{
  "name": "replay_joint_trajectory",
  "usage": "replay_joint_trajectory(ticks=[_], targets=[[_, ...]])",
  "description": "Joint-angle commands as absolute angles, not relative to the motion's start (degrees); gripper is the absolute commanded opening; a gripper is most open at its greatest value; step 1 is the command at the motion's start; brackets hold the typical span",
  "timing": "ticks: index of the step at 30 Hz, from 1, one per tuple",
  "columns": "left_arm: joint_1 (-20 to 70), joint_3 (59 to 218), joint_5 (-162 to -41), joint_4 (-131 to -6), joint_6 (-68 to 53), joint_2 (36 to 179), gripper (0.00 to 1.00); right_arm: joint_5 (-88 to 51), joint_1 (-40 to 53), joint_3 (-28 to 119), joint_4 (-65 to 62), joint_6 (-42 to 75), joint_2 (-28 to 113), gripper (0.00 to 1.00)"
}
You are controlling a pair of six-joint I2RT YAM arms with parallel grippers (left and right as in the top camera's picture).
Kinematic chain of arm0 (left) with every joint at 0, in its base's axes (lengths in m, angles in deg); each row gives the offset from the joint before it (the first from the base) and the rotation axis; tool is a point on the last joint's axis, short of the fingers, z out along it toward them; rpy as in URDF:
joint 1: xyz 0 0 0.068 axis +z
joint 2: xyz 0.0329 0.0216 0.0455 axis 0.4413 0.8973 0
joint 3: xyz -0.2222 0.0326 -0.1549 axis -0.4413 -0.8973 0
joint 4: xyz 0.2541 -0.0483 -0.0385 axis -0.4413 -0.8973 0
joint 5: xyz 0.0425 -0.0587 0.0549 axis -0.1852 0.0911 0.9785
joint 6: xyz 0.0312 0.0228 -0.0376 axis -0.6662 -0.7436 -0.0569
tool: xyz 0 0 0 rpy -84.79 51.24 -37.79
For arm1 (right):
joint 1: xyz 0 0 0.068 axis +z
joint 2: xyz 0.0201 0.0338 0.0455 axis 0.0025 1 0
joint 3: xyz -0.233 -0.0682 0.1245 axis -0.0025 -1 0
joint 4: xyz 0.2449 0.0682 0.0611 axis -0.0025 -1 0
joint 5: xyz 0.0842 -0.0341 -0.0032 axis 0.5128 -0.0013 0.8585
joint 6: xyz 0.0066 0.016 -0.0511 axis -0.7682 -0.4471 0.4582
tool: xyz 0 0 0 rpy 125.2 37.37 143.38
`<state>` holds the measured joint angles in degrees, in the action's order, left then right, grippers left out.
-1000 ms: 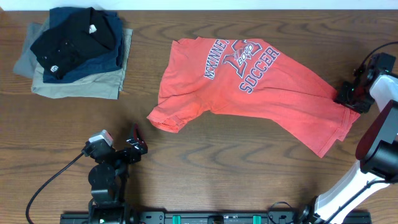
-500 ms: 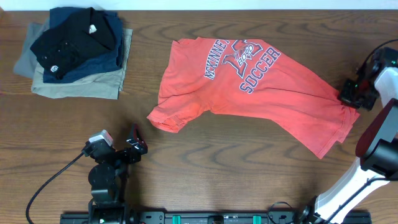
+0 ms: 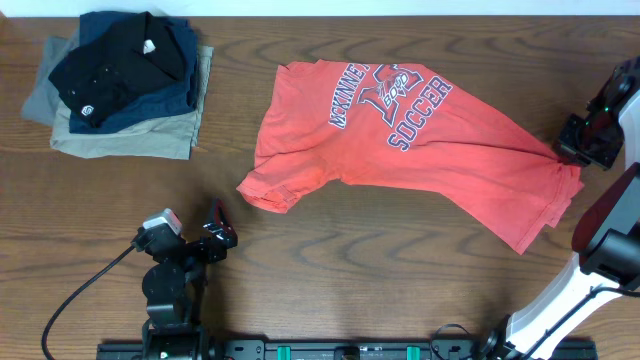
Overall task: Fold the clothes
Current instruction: 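Reach the left gripper to the left sleeve edge and grasp it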
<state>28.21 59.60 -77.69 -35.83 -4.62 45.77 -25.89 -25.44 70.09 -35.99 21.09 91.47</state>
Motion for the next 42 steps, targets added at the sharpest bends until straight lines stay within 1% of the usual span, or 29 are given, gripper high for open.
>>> replay_joint_trajectory(ticks=[1,5,7,11,14,17,22,24,26,28,33,42], targets=[[27.86,58.68,-79.87,-36.51,-3.92,45.85,0.98,-25.1,-25.15,72.71,-37.7,18.42,92.06,0.01],[27.86,58.79,-90.1,-30.8,-5.99,45.88,0.98,-24.68,-24.98,72.89,-37.92,18.42,92.06,0.01],[27.86,59.99,-93.14,-30.02,-6.17,46.09,0.98,-24.68,-24.89,72.89,-37.92,18.42,92.06,0.01],[27.86,64.43,-94.01,-32.53,-7.02,49.15,0.98,-24.62,-24.8,72.89,-37.7,18.42,92.06,0.01],[27.86,70.2,-94.14,-36.46,-9.78,54.9,0.98,-23.79,-24.5,72.89,-37.46,18.47,92.06,0.01],[27.86,78.77,-94.14,-43.68,-13.1,63.58,0.98,-23.24,-24.1,72.89,-37.17,18.49,92.06,0.02],[27.25,98.77,-94.1,-65.01,-21.03,82.27,0.98,-23.24,-23.06,72.89,-36.85,18.49,92.06,0.04],[26.64,106.22,-94.1,-72.05,-21.62,90.01,0.98,-23.24,-22.71,72.89,-36.85,18.51,92.06,0.04],[25.7,111.44,-94.12,-75.72,-22.19,96.82,0.98,-23.24,-22.36,72.89,-36.89,18.55,92.06,0.04],[24.63,114.11,-94.17,-75.96,-22.43,102.18,0.98,-23.24,-22.01,72.89,-36.87,18.71,92.06,0.04],[23.47,114.57,-94.38,-71.09,-22.21,113.3,0.98,-23.24,-21.53,72.89,-36.91,18.71,92.06,0.04],[22.94,114.57,-95.61,-65.95,-22.52,128.3,0.98,-23.22,-21.31,72.89,-37.15,18.71,92.06,0.04]])
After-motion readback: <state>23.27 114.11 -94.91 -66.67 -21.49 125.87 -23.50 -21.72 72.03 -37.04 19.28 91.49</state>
